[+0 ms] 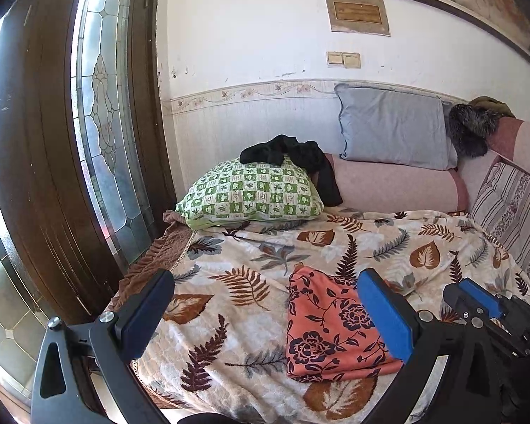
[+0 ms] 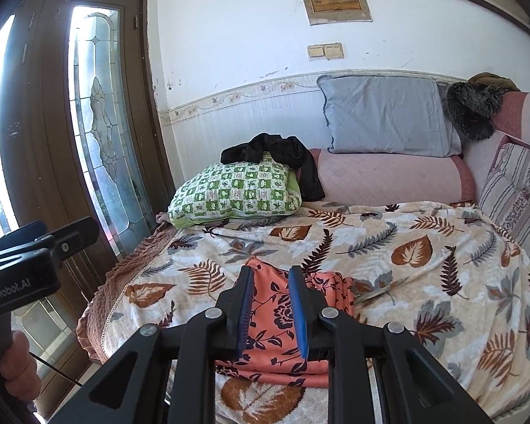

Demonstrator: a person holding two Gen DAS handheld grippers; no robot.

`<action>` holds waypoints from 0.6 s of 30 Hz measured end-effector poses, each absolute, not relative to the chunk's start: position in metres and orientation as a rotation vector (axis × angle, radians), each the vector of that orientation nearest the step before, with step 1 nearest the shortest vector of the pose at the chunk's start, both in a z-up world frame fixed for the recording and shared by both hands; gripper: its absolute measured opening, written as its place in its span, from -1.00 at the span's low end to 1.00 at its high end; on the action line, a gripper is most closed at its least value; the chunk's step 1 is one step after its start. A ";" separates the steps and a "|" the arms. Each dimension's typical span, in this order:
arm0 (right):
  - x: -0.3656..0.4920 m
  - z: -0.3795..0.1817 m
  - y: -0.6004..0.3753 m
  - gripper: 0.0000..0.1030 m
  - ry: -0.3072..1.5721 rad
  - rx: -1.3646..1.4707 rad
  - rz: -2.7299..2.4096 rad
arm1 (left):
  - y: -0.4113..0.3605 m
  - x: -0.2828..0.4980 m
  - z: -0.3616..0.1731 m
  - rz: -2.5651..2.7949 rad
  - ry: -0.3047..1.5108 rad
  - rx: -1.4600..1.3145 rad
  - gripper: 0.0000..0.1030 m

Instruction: Fold small clothes

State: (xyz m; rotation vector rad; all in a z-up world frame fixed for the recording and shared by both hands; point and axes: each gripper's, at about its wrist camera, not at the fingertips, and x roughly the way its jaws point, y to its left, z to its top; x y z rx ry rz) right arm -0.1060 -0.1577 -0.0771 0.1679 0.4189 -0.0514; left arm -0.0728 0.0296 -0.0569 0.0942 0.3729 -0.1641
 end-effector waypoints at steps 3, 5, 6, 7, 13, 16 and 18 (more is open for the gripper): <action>-0.107 -0.074 -0.157 -0.54 0.413 0.174 -0.049 | 0.032 -0.074 -0.053 -0.166 0.369 0.086 1.00; -0.107 -0.072 -0.156 -0.54 0.402 0.177 -0.047 | 0.033 -0.075 -0.052 -0.166 0.364 0.082 1.00; -0.107 -0.070 -0.155 -0.54 0.395 0.177 -0.047 | 0.034 -0.075 -0.051 -0.165 0.362 0.081 1.00; -0.108 -0.068 -0.155 -0.54 0.389 0.177 -0.048 | 0.034 -0.075 -0.051 -0.163 0.360 0.080 1.00; -0.102 -0.067 -0.157 -0.54 0.384 0.198 -0.045 | 0.036 -0.071 -0.051 -0.161 0.358 0.069 1.00; -0.097 -0.073 -0.156 -0.54 0.399 0.200 -0.045 | 0.035 -0.070 -0.051 -0.161 0.356 0.070 1.00; -0.094 -0.076 -0.157 -0.54 0.406 0.204 -0.046 | 0.035 -0.068 -0.051 -0.162 0.356 0.071 1.00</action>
